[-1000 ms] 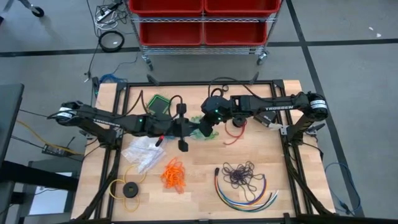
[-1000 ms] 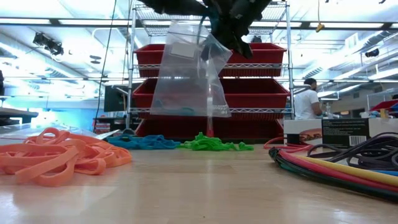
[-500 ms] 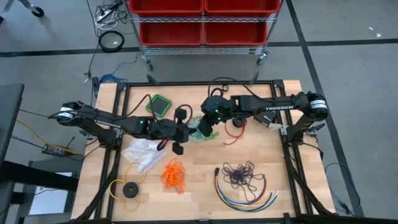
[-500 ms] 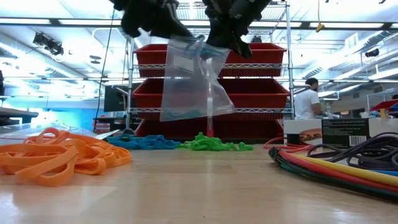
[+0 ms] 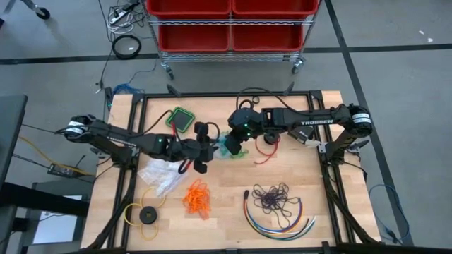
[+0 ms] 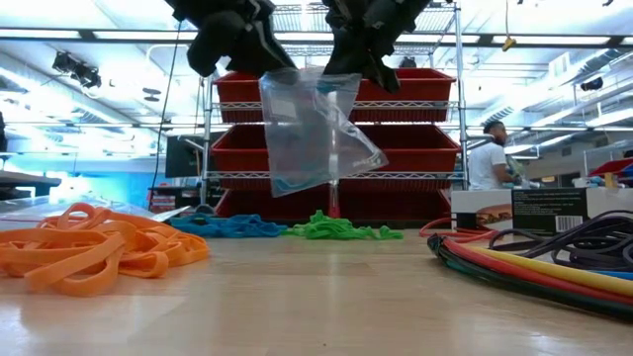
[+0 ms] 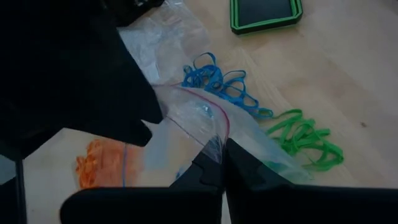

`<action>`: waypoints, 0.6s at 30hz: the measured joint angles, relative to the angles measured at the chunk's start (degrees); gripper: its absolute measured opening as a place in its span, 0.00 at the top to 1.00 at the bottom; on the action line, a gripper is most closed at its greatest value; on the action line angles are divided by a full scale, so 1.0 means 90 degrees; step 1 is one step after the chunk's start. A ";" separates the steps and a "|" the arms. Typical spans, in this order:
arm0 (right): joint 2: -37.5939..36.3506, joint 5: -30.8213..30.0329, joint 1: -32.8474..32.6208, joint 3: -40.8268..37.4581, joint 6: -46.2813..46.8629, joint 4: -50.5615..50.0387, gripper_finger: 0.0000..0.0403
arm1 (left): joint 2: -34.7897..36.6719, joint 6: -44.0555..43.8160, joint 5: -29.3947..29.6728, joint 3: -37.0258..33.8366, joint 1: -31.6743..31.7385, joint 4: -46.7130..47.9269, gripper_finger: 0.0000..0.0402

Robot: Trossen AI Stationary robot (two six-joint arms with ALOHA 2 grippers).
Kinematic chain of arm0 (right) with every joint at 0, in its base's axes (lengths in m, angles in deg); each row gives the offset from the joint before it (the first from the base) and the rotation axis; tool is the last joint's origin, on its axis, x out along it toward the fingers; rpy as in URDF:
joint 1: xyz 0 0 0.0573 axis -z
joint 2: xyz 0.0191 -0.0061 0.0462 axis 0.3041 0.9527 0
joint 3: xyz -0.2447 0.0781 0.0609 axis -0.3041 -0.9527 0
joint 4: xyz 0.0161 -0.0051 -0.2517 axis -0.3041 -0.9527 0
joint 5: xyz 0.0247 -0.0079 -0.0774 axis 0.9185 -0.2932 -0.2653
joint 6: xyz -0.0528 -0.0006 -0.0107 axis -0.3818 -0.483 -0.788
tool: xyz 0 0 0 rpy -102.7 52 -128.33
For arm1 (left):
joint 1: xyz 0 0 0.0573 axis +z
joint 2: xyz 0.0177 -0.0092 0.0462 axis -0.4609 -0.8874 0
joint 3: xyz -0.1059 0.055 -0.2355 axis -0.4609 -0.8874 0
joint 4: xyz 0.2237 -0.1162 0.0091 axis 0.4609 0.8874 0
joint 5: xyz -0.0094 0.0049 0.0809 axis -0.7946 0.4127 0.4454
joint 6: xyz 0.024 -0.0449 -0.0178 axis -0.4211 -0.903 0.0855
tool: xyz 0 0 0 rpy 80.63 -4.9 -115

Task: Sort rubber bands
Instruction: Put the blue rubber band into the transparent zip bag

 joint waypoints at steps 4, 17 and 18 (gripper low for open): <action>0.0000 0.0043 0.0004 0.0000 0.0053 -0.0030 1.00 | 0.0000 0.0345 0.0028 0.0000 -0.0217 -0.0069 0.63; 0.0002 0.0058 0.0015 0.0000 0.0112 -0.0064 1.00 | 0.0000 0.0928 -0.0042 0.0000 -0.1010 0.0151 0.63; 0.0002 0.0058 0.0015 0.0000 0.0112 -0.0061 1.00 | 0.0000 0.0911 -0.0075 0.0000 -0.1016 0.0171 0.63</action>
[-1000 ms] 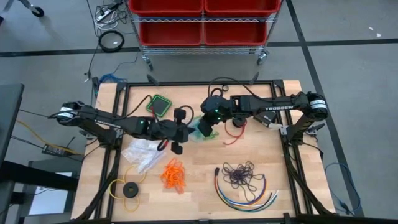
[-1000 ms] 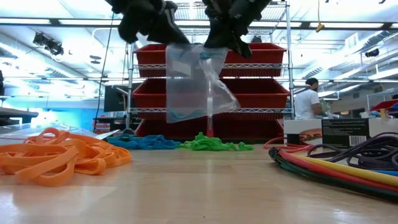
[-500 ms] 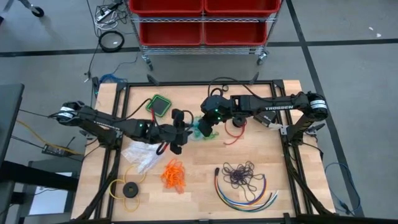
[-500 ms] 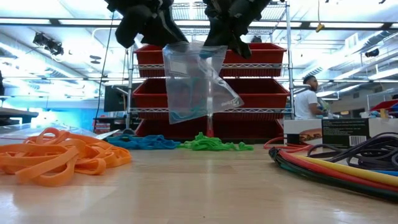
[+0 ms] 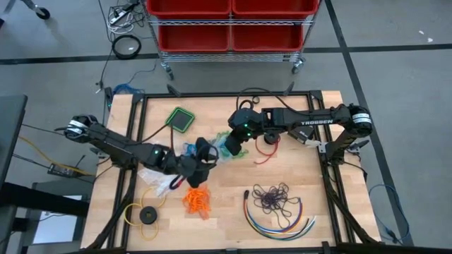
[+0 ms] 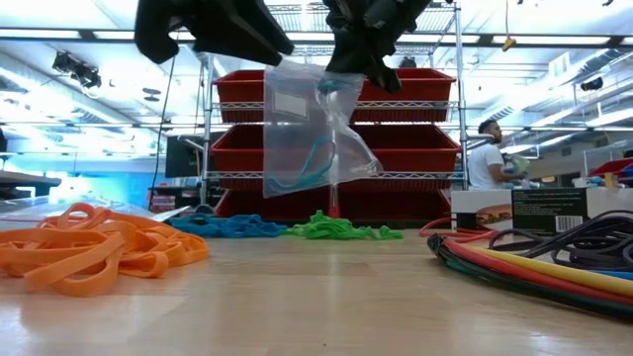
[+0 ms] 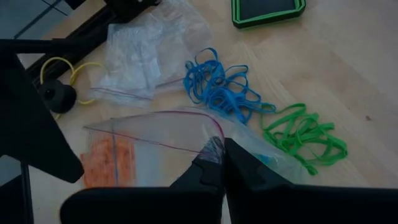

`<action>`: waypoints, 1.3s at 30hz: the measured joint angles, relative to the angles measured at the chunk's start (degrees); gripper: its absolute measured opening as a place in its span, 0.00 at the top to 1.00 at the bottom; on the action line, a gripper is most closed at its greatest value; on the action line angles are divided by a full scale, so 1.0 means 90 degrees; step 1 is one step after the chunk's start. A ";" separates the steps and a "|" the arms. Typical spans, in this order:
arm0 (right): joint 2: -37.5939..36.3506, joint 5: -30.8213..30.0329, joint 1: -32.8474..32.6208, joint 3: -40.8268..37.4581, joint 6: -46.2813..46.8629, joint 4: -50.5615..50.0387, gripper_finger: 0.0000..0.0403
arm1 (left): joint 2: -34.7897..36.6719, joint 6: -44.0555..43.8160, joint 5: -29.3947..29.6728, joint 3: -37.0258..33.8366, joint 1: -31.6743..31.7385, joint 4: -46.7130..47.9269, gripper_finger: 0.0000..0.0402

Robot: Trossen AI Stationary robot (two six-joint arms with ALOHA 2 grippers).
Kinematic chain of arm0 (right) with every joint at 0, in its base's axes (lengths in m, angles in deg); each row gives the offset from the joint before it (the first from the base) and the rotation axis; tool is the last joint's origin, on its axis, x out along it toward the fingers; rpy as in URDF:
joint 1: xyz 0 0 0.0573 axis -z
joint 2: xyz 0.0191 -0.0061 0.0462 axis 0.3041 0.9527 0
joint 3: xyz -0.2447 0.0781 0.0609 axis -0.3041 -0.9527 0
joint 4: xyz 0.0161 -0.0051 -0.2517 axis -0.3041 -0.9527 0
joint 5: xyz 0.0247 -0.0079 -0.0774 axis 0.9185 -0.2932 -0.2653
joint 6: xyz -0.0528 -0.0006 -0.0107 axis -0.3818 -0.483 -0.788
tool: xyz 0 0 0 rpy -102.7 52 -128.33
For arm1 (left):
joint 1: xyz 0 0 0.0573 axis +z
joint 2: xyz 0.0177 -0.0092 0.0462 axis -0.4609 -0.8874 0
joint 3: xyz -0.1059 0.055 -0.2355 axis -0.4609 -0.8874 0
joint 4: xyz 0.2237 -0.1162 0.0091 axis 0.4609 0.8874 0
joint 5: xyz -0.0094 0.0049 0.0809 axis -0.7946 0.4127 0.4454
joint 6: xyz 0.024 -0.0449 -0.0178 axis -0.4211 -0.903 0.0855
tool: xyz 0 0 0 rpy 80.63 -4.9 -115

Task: Sort rubber bands
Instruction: Put the blue rubber band into the transparent zip bag

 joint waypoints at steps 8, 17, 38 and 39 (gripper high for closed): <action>0.0000 -0.0001 0.0000 0.0000 0.0061 0.0091 1.00 | 0.0000 -0.0279 -0.0276 0.0000 0.0198 0.0455 0.63; 0.0000 0.0001 -0.0010 0.0000 0.0153 0.0227 1.00 | -0.0072 0.0194 0.0188 0.0000 0.0330 0.0334 0.65; 0.0000 -0.0073 -0.0046 0.0000 -0.0219 0.0005 0.82 | -0.0342 0.0508 0.0476 0.0231 0.0386 0.0766 0.99; 0.0000 -0.0070 -0.0062 0.0000 -0.0203 -0.0059 0.79 | -0.0342 0.0463 0.0520 0.0263 0.0388 0.0765 0.99</action>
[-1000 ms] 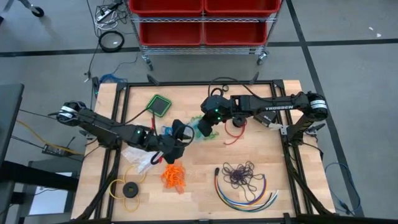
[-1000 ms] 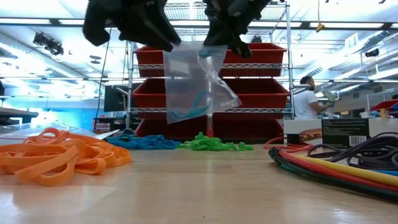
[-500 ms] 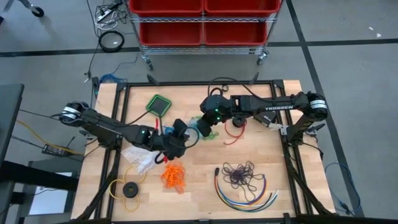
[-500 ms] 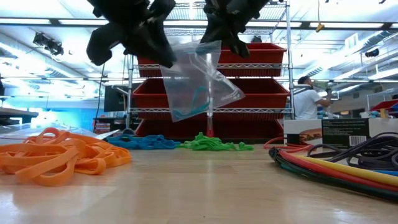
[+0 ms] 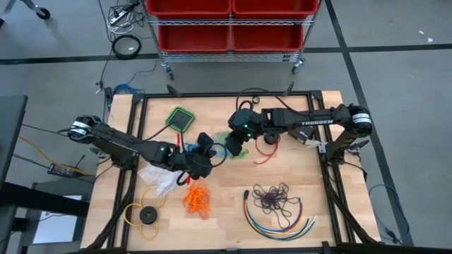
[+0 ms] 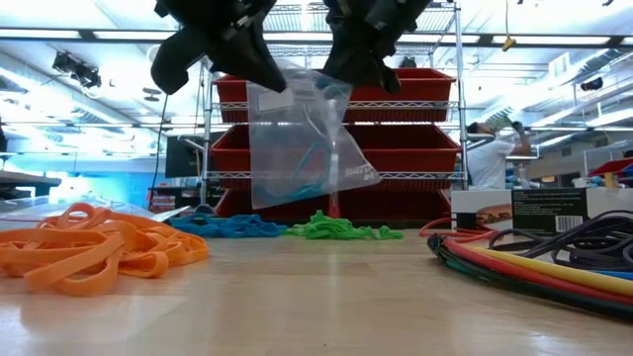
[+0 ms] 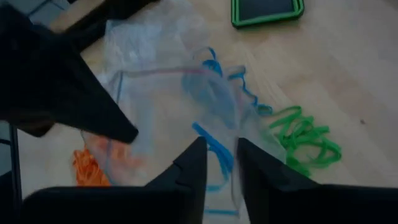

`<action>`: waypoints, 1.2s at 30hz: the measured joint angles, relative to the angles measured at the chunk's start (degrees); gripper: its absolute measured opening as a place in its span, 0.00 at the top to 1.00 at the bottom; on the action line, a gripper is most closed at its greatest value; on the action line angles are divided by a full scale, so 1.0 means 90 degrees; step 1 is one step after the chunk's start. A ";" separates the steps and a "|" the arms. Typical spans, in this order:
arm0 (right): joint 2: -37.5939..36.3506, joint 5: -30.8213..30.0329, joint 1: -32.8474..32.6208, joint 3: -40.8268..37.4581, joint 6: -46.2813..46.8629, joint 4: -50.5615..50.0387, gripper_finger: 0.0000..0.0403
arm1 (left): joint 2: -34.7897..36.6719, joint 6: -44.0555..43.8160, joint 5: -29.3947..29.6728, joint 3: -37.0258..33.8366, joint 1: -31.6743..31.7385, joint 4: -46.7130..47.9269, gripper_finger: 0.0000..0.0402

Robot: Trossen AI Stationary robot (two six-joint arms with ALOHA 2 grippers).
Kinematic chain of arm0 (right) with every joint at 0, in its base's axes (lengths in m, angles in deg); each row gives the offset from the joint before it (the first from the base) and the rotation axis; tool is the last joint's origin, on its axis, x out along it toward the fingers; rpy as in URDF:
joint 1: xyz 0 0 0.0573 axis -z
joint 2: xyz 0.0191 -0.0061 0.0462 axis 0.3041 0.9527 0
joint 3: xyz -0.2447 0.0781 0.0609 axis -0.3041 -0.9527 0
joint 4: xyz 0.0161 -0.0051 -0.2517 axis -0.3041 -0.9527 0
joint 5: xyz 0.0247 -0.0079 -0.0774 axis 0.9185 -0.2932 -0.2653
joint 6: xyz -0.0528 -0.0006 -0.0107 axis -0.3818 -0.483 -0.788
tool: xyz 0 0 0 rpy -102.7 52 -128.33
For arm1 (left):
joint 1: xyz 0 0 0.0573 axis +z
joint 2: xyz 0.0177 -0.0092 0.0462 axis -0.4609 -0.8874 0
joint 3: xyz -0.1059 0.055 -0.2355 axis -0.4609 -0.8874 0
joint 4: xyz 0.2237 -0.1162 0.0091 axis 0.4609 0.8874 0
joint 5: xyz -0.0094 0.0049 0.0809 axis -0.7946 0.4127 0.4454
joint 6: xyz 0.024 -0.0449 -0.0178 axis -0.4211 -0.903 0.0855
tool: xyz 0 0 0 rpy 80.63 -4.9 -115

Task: Sort rubber bands
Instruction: Put the blue rubber band into the transparent zip bag

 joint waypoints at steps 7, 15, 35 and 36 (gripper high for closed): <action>0.0000 0.0017 -0.0039 0.0000 0.0255 -0.0419 0.71 | 0.0000 -0.0302 0.0253 0.0046 0.0042 0.0073 1.00; 0.0000 0.0069 -0.0016 0.0000 0.0328 -0.0553 0.77 | 0.0000 -0.0285 0.0746 0.0046 -0.0034 0.0087 1.00; 0.0000 0.0813 0.0207 0.0000 0.0024 -0.0671 1.00 | 0.0000 -0.0798 -0.0096 0.0046 -0.0077 0.0295 0.87; 0.0000 0.0922 0.0263 0.0000 0.0049 -0.0713 1.00 | 0.0000 -0.0837 -0.0123 0.0046 -0.0094 0.0237 0.83</action>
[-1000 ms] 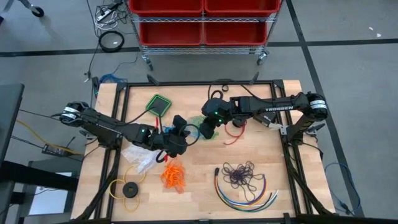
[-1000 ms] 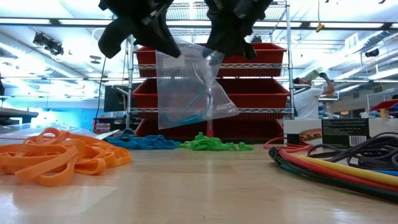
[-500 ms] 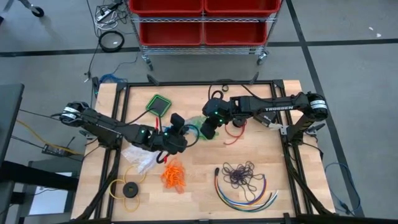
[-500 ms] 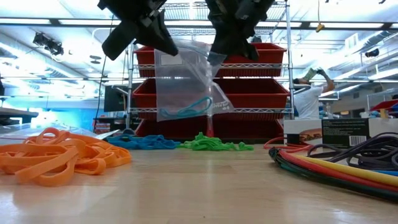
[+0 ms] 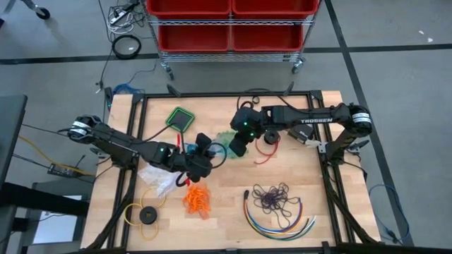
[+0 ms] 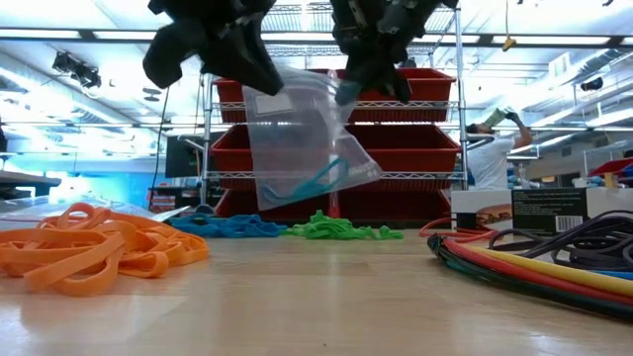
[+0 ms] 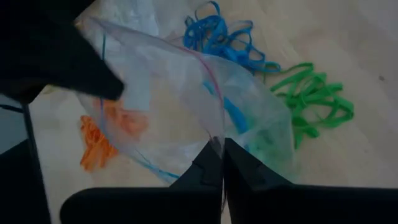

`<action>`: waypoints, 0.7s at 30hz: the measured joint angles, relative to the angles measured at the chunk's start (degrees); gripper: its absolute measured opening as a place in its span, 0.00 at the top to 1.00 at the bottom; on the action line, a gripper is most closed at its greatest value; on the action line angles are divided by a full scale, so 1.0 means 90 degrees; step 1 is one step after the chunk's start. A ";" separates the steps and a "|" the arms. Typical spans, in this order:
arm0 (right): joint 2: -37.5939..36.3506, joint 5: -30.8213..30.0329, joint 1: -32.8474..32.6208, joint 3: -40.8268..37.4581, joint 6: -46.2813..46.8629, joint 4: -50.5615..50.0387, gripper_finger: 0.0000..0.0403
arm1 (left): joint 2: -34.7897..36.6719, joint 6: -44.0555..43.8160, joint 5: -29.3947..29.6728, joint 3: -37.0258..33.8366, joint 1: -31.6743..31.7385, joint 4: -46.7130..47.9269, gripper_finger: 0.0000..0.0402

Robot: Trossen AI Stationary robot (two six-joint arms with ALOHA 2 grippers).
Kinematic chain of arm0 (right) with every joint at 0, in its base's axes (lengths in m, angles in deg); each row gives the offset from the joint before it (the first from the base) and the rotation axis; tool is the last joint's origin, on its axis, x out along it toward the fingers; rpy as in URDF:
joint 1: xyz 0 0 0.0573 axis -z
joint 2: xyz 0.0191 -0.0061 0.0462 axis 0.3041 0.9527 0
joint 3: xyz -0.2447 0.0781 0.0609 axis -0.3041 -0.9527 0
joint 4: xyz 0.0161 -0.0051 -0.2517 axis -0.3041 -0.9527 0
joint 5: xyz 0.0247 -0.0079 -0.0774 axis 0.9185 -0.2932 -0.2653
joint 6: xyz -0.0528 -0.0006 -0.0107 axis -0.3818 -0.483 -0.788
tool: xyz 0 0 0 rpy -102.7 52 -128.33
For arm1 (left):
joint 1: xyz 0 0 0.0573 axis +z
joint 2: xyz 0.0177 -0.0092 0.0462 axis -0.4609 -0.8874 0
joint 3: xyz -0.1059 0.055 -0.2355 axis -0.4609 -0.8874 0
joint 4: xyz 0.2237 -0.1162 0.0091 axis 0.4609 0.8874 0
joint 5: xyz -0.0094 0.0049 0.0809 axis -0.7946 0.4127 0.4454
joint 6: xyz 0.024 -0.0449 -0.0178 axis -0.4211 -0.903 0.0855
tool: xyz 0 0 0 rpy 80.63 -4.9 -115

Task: Sort rubber bands
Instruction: Put the blue rubber band into the transparent zip bag

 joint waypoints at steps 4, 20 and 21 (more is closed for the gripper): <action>0.0000 0.0328 0.0233 0.0000 0.0091 -0.0032 1.00 | 0.0000 -0.0275 0.0004 0.0000 -0.0048 -0.0425 0.66; 0.0000 0.0484 0.0872 0.0000 -0.0186 -0.1440 1.00 | 0.0002 -0.2153 0.0591 -0.0039 -0.0120 0.1022 0.38; 0.0000 0.0479 0.0852 0.0000 -0.0190 -0.1435 1.00 | 0.0007 -0.2282 0.0555 -0.0110 -0.0076 0.1111 0.39</action>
